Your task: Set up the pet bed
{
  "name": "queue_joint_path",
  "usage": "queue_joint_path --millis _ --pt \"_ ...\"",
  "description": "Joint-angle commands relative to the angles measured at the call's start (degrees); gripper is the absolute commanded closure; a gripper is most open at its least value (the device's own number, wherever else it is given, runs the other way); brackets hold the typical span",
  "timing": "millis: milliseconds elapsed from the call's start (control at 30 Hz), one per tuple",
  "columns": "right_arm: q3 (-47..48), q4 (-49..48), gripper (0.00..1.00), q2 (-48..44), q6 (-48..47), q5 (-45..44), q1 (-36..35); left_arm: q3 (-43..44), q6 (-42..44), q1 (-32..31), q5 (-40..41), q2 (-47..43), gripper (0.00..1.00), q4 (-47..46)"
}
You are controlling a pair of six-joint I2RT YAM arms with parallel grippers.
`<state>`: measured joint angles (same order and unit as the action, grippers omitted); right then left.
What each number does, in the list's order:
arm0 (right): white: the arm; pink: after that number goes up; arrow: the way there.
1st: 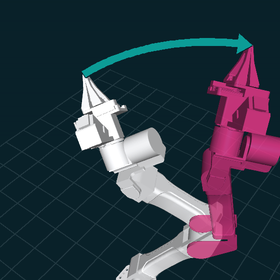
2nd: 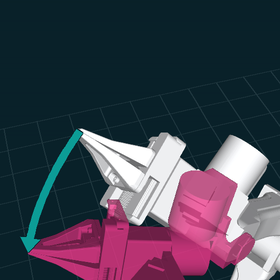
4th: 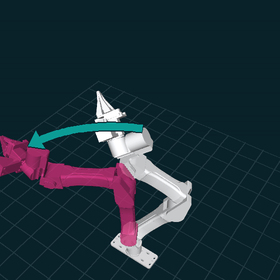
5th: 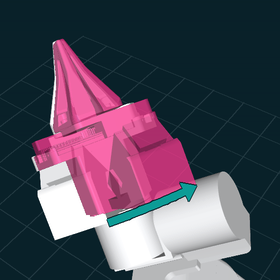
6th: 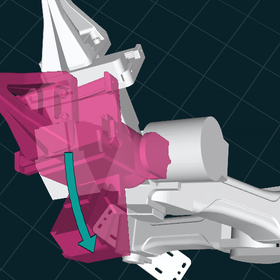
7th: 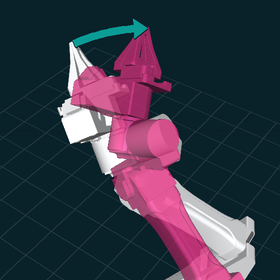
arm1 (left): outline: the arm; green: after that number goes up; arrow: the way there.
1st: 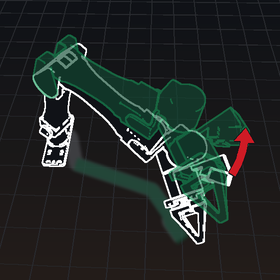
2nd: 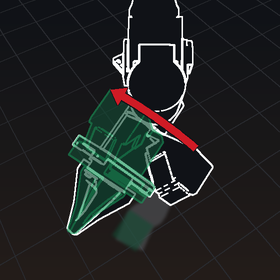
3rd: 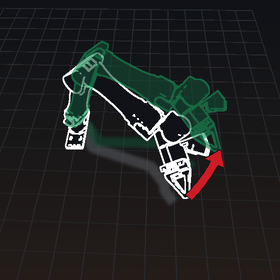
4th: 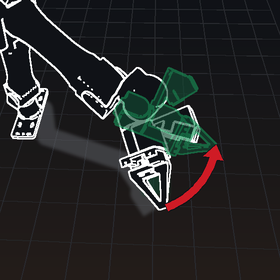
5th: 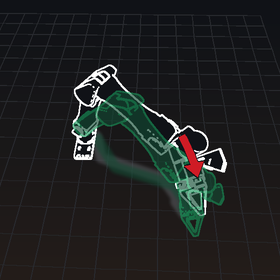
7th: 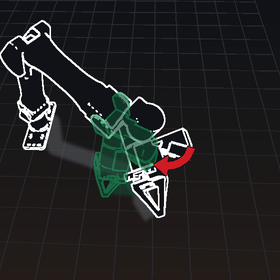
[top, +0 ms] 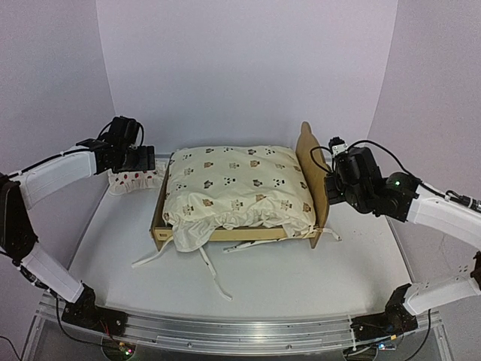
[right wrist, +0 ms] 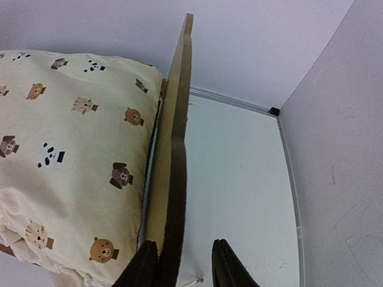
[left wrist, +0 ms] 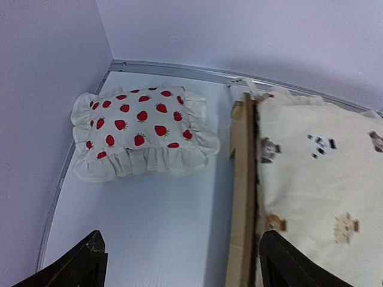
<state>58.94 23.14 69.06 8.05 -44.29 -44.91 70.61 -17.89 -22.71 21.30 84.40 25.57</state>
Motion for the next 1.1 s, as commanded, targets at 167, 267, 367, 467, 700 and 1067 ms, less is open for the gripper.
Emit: queue_joint_path --millis 167,267,367,467,700,1067 --pt "-1.2 2.5 0.14 -10.5 0.5 5.1 2.5 18.2 -8.3 13.1 -7.8 21.4 0.14 1.4" --pt "-2.2 3.9 0.06 -13.2 3.4 8.7 2.5 22.8 -13.6 13.8 -8.2 27.2 0.12 0.6" --pt "-3.2 5.1 0.02 -15.5 4.7 11.4 2.5 26.0 -19.3 16.0 -10.7 32.2 0.13 -0.8" --pt "-5.4 5.6 0.02 -18.0 4.8 12.7 2.5 28.0 -25.2 17.7 -11.1 36.1 0.13 -1.5" --pt "-9.3 5.9 0.02 -22.4 5.0 12.0 2.5 26.8 -34.6 19.3 -11.5 39.9 0.14 -6.4" --pt "-10.7 5.9 0.02 -22.8 4.9 11.7 2.5 23.2 -39.1 20.2 -14.2 45.1 0.35 -15.9"
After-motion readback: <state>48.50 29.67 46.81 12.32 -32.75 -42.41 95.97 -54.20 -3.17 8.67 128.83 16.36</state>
